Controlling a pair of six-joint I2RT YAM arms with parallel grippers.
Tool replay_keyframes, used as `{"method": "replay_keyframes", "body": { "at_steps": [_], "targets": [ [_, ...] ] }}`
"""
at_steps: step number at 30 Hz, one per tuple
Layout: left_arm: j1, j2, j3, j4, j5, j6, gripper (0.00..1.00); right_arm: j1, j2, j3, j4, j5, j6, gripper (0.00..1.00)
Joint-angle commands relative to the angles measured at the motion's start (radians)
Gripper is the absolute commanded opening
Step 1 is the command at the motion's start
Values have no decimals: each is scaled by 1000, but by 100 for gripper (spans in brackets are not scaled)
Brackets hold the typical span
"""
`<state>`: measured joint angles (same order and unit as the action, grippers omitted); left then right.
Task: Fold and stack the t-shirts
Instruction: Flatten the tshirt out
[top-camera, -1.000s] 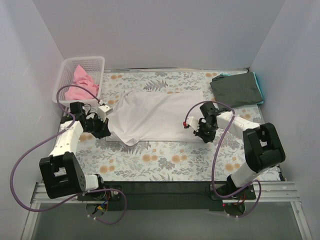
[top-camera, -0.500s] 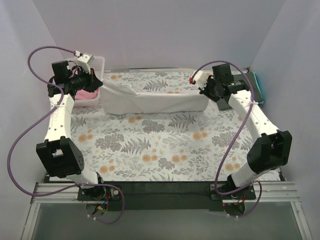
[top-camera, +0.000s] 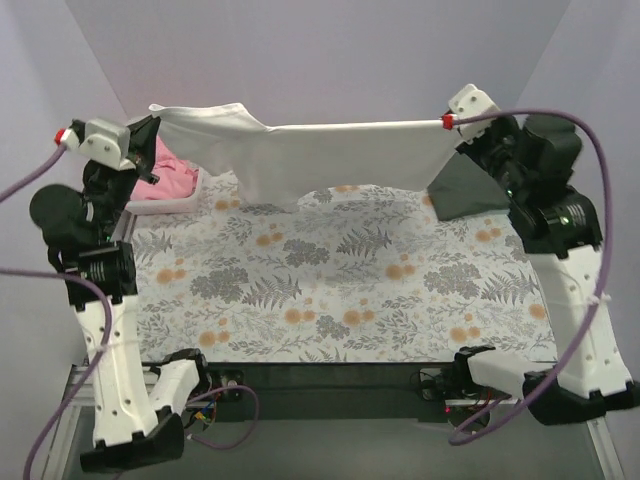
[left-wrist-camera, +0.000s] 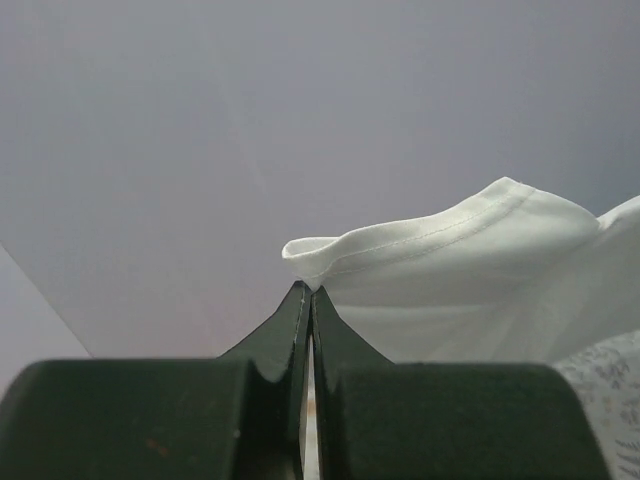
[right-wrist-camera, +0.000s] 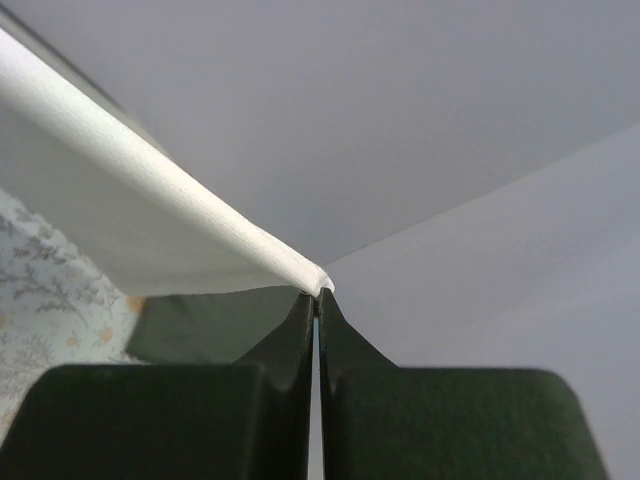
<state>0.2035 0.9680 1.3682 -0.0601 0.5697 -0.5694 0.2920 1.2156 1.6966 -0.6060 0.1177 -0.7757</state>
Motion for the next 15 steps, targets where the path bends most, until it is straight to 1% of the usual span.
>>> {"method": "replay_keyframes", "body": {
  "at_steps": [1, 2, 4, 6, 9, 12, 15],
  "targets": [
    [7, -107, -44, 114, -109, 5, 0, -5, -135, -23, 103, 69, 26, 1],
    [7, -121, -34, 100, -123, -1, 0, -7, -178, -35, 118, 86, 18, 1],
    [5, -149, -26, 95, -131, -1, 0, -7, -215, -35, 127, 95, 16, 1],
    [5, -166, -9, 98, -169, 0, 0, -5, -243, -12, 138, 115, 4, 1],
    [5, -140, 49, 79, -201, 5, 0, -7, -237, 11, 147, 138, -37, 1],
    [5, -103, 84, 66, -182, 9, 0, -7, -213, -17, 184, 120, -86, 1],
    [5, -62, 74, 26, -99, 29, 0, -7, -161, -70, 215, 94, -109, 1]
  ]
}}
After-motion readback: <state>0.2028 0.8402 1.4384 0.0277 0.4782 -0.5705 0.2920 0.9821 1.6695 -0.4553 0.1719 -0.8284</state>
